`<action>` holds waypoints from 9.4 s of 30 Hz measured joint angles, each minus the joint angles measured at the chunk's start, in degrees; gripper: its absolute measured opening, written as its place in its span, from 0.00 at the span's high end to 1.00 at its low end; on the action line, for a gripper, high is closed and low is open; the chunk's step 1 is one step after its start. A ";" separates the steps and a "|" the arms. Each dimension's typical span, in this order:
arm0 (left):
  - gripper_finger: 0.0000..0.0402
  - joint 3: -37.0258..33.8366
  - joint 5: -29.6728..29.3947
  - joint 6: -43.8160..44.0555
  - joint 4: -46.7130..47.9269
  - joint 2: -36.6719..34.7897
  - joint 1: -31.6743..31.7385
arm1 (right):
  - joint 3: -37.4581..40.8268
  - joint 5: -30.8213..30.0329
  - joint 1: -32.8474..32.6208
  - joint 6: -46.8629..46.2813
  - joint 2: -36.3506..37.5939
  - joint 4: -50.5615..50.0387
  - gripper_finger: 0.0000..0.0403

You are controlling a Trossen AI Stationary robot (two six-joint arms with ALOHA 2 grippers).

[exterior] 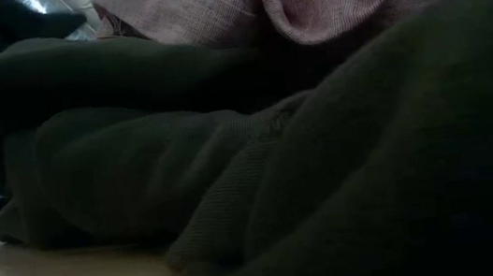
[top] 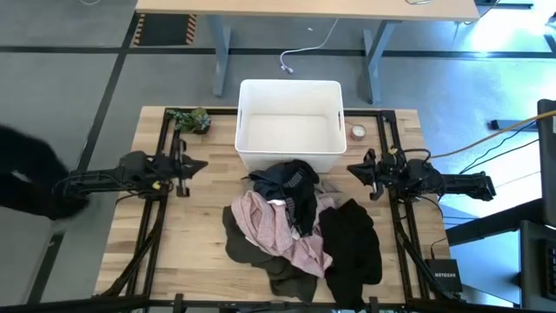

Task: Sort clothes
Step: Put the black underwear into the white laundry bin, then put the black shirt into the white laundry bin

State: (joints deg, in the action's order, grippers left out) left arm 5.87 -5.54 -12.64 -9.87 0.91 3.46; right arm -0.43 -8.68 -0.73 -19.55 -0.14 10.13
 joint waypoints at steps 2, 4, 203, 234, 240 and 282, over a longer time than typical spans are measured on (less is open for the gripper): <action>1.00 0.02 0.00 2.84 -5.20 -0.02 0.00 | 0.00 -2.82 -0.01 0.43 0.02 1.82 0.92; 1.00 0.04 0.00 5.98 -9.51 -0.01 0.02 | 0.00 -4.10 0.00 0.33 0.00 2.44 0.92; 0.61 39.98 -5.34 16.89 5.02 52.17 2.78 | -81.33 0.08 -36.70 -25.35 -108.56 -90.36 0.90; 0.61 40.06 -5.38 17.04 9.61 52.50 2.95 | -115.32 -66.46 -38.33 -7.80 -88.72 -87.25 0.98; 0.61 40.06 -5.38 16.79 8.97 52.50 2.95 | -124.51 -79.55 -30.12 15.98 -88.70 -77.01 0.98; 0.61 40.05 -5.36 15.73 12.42 52.50 2.49 | -126.39 -34.72 -1.47 -4.63 -94.79 -99.68 0.46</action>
State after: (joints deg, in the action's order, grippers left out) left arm 45.92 -10.90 3.09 2.55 53.41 5.96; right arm -126.82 -43.40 -2.20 -24.18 -94.93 -89.54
